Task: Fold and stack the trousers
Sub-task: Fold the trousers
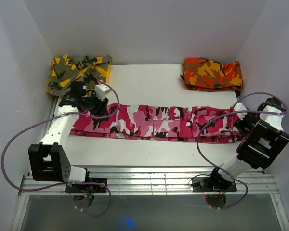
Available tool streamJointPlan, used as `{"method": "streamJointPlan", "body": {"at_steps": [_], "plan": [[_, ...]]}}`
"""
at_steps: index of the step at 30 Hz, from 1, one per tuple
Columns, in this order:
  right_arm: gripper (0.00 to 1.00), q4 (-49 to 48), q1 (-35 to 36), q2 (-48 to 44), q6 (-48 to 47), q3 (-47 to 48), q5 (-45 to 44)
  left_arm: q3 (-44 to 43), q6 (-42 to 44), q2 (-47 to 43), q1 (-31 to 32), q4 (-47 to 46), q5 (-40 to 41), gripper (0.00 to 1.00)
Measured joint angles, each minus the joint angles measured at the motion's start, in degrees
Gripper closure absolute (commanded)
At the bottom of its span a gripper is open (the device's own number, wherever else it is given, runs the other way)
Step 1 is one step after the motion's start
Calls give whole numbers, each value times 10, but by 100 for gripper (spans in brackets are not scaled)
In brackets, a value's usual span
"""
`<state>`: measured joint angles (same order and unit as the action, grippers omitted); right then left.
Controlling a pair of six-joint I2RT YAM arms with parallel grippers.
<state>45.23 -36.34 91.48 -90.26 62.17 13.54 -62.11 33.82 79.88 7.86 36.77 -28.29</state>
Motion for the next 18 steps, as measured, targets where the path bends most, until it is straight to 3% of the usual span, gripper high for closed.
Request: {"method": "streamJointPlan", "body": {"at_steps": [3,5,10,13,18], "plan": [[24,28,9,-6,20,50,22,-27,-15,-11,-114,30,-5,43],[28,33,31,-23,46,64,27,-41,-24,6,-193,57,-18,43],[37,39,184,-75,140,66,38,-96,-54,107,-350,106,-37,43],[39,22,301,-73,219,67,42,-115,-71,153,-402,115,-24,45],[40,-12,478,-5,344,104,42,-117,-93,169,-423,124,-2,46]]}}
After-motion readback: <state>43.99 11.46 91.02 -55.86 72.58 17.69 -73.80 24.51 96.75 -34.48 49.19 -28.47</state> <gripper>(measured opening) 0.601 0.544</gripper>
